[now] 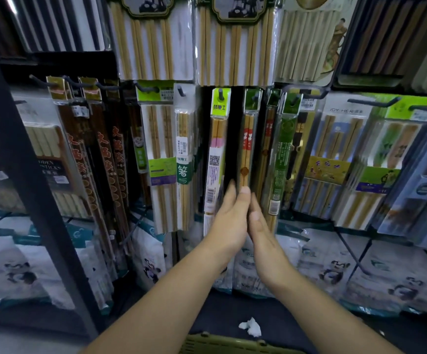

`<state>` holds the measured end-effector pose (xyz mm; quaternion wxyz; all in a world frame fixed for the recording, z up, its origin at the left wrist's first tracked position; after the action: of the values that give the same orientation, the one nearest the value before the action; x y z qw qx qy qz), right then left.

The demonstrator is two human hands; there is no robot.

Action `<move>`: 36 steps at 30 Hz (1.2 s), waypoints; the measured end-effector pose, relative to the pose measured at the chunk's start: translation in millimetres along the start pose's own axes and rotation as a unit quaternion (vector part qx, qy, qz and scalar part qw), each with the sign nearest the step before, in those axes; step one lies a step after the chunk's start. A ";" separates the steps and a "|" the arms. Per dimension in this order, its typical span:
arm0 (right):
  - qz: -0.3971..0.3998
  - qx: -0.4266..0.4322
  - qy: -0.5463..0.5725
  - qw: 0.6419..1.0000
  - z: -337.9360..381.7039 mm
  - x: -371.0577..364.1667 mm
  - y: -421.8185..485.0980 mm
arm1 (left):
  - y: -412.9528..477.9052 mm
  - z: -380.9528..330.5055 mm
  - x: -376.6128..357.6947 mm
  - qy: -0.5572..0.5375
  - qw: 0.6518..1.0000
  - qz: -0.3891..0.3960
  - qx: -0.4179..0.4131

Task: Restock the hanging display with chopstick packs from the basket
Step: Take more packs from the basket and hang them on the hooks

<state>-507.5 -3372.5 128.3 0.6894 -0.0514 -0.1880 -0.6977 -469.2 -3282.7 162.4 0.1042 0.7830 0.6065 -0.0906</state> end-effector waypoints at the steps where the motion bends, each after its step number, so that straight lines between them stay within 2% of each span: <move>1: 0.012 -0.005 -0.011 1.000 -4.9 -1.9 -11.3 | -9.2 4.5 1.6 0.003 1.000 0.007 0.000; 6: 0.039 -0.095 -0.050 0.993 -62.8 -14.8 -60.0 | -57.7 54.8 30.9 0.061 0.998 -0.001 0.011; 9: 0.070 -0.168 -0.156 0.971 -115.6 -28.6 -88.3 | -80.8 103.7 69.2 0.127 0.988 -0.073 0.049; 11: 0.133 -0.198 -0.227 0.944 -154.6 -42.8 -108.5 | -94.7 137.5 97.4 0.167 0.974 -0.127 0.087; 14: 0.246 -0.235 -0.293 0.894 -210.4 -68.6 -141.5 | -121.1 180.1 139.9 0.259 0.935 -0.180 0.159; 18: 0.327 -0.269 -0.341 0.839 -279.4 -99.7 -176.5 | -160.0 224.2 190.0 0.383 0.864 -0.243 0.219; 20: 0.353 -0.292 -0.355 0.815 -309.9 -113.2 -189.0 | -176.5 240.8 209.0 0.390 0.844 -0.264 0.257; 23: 0.388 -0.270 -0.395 0.788 -346.1 -134.6 -199.5 | -192.7 260.4 232.4 0.376 0.835 -0.266 0.300; 27: 0.425 -0.158 -0.469 0.758 -369.4 -163.1 -199.7 | -212.2 282.3 247.0 0.361 0.838 -0.231 0.338; 29: 0.429 -0.130 -0.491 0.747 -377.4 -174.4 -198.7 | -222.3 292.3 249.2 0.346 0.843 -0.243 0.333; 32: 0.409 -0.129 -0.528 0.733 -386.8 -187.3 -203.4 | -226.8 299.4 252.7 0.336 0.845 -0.273 0.315; 36: 0.397 -0.131 -0.573 0.705 -396.4 -194.9 -215.5 | -223.4 304.3 259.7 0.333 0.847 -0.273 0.313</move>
<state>-636.0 -3325.5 -343.6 0.6486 -0.6008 -0.4157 -0.2136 -625.9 -3069.8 -211.8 -0.3833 0.5601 0.7336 -0.0343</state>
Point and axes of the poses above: each hand's wrist, its own y-axis towards the middle knuckle, its own x-axis out of the back of the hand, z = x × y, the point moved 2 cm from there along y, towards the middle knuckle, and after that the axes turned 11 degrees about -y, right-handed, at the moved point
